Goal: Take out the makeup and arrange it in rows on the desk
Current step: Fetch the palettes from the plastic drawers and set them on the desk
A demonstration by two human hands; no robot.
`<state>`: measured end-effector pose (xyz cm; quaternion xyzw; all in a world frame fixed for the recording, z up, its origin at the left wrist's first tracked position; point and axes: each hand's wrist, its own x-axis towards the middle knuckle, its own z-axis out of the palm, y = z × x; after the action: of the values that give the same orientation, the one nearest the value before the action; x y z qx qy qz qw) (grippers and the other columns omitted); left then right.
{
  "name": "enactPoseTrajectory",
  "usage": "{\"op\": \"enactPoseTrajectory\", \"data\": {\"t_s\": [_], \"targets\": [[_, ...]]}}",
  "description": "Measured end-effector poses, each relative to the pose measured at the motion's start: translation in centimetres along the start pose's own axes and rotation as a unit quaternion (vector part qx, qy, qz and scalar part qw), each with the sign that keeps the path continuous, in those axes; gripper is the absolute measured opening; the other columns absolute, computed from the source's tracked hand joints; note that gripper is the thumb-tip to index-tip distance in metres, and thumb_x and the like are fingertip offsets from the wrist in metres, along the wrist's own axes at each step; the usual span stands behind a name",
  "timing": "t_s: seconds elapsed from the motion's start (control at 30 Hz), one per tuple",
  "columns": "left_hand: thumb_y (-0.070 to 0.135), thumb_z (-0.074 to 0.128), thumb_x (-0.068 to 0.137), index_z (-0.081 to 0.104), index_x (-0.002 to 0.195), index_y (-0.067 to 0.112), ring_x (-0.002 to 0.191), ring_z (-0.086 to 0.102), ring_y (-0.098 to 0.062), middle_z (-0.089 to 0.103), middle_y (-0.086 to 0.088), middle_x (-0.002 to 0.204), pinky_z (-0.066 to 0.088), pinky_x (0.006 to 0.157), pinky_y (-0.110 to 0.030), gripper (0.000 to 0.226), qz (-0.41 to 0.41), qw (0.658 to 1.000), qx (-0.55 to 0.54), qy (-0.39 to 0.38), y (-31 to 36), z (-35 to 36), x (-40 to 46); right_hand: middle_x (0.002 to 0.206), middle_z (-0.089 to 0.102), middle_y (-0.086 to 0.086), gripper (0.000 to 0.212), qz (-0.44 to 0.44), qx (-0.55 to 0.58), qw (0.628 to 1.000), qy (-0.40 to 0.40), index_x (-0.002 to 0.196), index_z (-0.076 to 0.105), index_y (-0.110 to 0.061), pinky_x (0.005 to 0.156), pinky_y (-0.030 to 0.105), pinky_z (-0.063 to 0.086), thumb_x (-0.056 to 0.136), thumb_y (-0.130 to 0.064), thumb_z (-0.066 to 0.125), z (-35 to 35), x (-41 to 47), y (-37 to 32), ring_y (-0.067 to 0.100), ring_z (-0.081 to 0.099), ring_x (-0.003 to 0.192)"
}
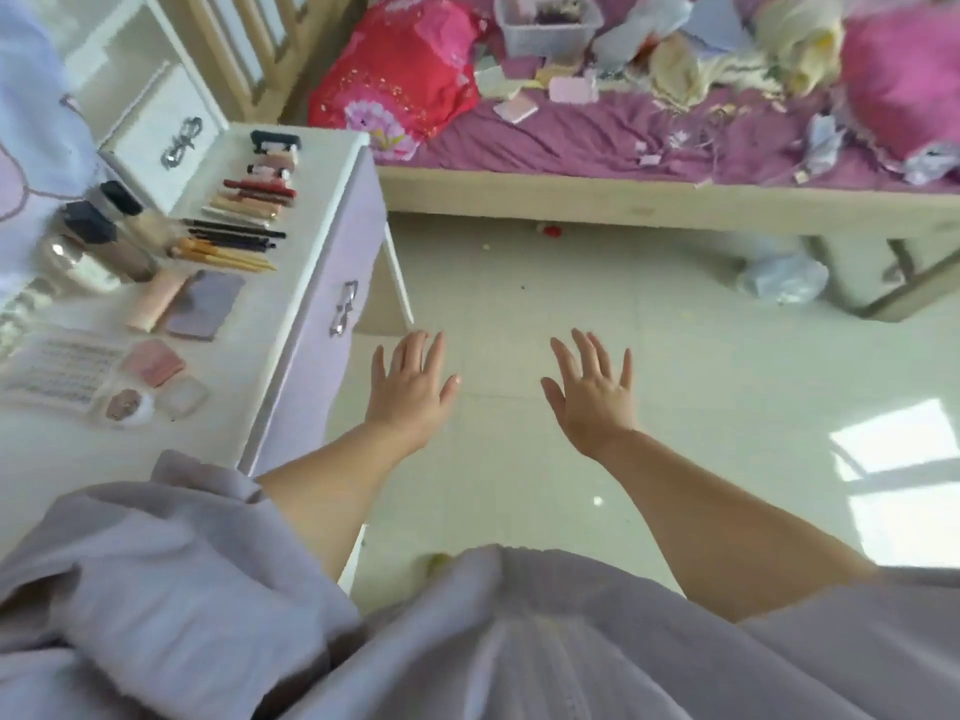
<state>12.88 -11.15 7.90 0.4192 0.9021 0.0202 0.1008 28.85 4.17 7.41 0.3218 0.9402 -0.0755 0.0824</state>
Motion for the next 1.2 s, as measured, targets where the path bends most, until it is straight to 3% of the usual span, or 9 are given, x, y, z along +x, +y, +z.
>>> {"op": "enactPoseTrajectory", "data": {"t_s": [0.2,0.47,0.67,0.8,0.97,1.2], "targets": [[0.045,0.025,0.099,0.008,0.151,0.018,0.144,0.009,-0.020,0.011,-0.007,0.156,0.004,0.116,-0.048,0.061,0.150,0.987,0.031,-0.046,15.0,2.2,-1.2,0.159,0.002,0.002,0.056,0.152,0.038,0.988,0.001,0.151,0.007,-0.025,0.116,0.053,-0.007,0.100,-0.044,0.019,1.6,-10.8,12.6,0.018,-0.005,0.147],[0.044,0.023,0.099,0.005,0.151,0.019,0.144,0.006,-0.020,0.009,-0.006,0.156,0.001,0.115,-0.048,0.059,0.290,0.951,0.048,-0.093,36.0,7.5,-9.0,0.159,-0.001,0.000,0.055,0.290,0.059,0.955,-0.021,0.151,0.006,-0.027,0.116,0.053,-0.008,0.100,-0.045,0.016,4.2,-28.2,27.9,0.018,-0.005,0.147],[0.045,0.023,0.099,0.006,0.150,0.021,0.144,0.006,-0.020,0.008,-0.005,0.157,-0.001,0.116,-0.047,0.059,0.413,0.898,0.078,-0.131,50.8,10.1,-13.6,0.160,-0.003,0.001,0.055,0.433,0.101,0.895,-0.029,0.151,0.004,-0.029,0.116,0.052,-0.008,0.100,-0.047,0.013,6.4,-39.2,36.4,0.018,-0.006,0.147],[0.047,0.027,0.098,0.017,0.149,0.024,0.141,0.018,-0.021,0.022,-0.006,0.153,0.005,0.116,-0.048,0.057,0.487,0.856,0.095,-0.147,59.3,11.5,-15.2,0.159,0.005,0.001,0.054,0.519,0.154,0.840,-0.027,0.151,0.007,-0.030,0.116,0.051,-0.004,0.100,-0.047,0.016,8.0,-43.7,40.3,0.020,0.003,0.146],[0.048,0.027,0.097,0.019,0.148,0.025,0.139,0.021,-0.021,0.026,-0.006,0.151,0.007,0.116,-0.048,0.056,0.564,0.802,0.130,-0.150,69.6,13.8,-14.9,0.156,0.018,0.003,0.053,0.591,0.166,0.789,-0.011,0.150,0.013,-0.029,0.115,0.050,0.003,0.100,-0.046,0.020,8.5,-46.2,47.0,0.021,0.015,0.143],[0.049,0.024,0.097,0.018,0.148,0.024,0.141,0.018,-0.022,0.021,-0.007,0.153,0.004,0.117,-0.048,0.057,0.629,0.751,0.140,-0.141,86.4,14.4,-10.7,0.156,0.019,0.003,0.052,0.662,0.174,0.729,0.007,0.149,0.016,-0.028,0.116,0.050,0.002,0.100,-0.045,0.021,6.4,-47.3,60.1,0.019,0.014,0.144]]}}
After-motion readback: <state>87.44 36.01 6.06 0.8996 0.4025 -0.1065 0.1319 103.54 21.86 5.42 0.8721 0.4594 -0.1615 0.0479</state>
